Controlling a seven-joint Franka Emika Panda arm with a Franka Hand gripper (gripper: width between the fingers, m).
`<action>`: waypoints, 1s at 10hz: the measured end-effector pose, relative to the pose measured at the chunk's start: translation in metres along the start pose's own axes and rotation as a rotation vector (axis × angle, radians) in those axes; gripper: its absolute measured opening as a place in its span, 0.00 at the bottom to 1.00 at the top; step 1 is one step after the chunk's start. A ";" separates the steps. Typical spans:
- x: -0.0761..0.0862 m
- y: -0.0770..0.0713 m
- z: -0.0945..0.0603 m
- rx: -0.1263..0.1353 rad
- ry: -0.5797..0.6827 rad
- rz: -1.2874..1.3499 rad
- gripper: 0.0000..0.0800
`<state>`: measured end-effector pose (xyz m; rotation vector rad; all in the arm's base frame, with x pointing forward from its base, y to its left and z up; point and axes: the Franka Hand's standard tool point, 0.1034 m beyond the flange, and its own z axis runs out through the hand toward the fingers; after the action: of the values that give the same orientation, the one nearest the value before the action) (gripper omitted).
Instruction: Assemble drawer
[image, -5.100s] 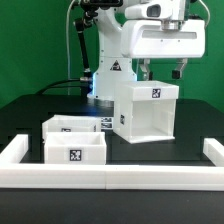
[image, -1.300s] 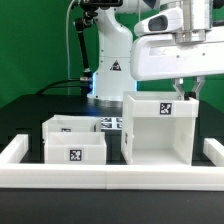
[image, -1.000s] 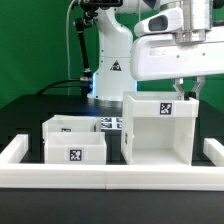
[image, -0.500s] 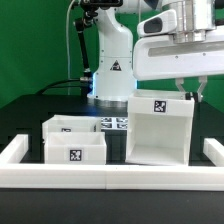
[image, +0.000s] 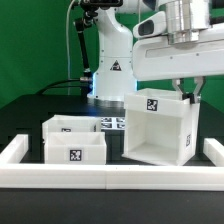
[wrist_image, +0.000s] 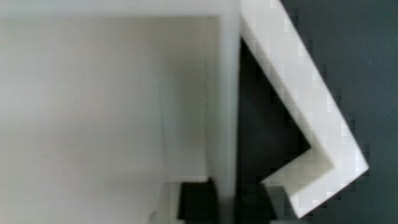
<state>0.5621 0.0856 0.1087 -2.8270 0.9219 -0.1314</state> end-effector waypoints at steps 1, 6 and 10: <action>0.003 0.002 0.000 0.004 0.004 0.035 0.05; 0.001 -0.003 -0.001 0.031 -0.002 0.302 0.05; 0.011 -0.004 -0.001 0.064 -0.027 0.564 0.05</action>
Offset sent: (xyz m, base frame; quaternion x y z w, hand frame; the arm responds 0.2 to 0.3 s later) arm 0.0000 0.0000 0.0000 0.0000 0.0000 0.1938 0.9810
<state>0.5731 0.0825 0.1107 -2.3908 1.6230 -0.0475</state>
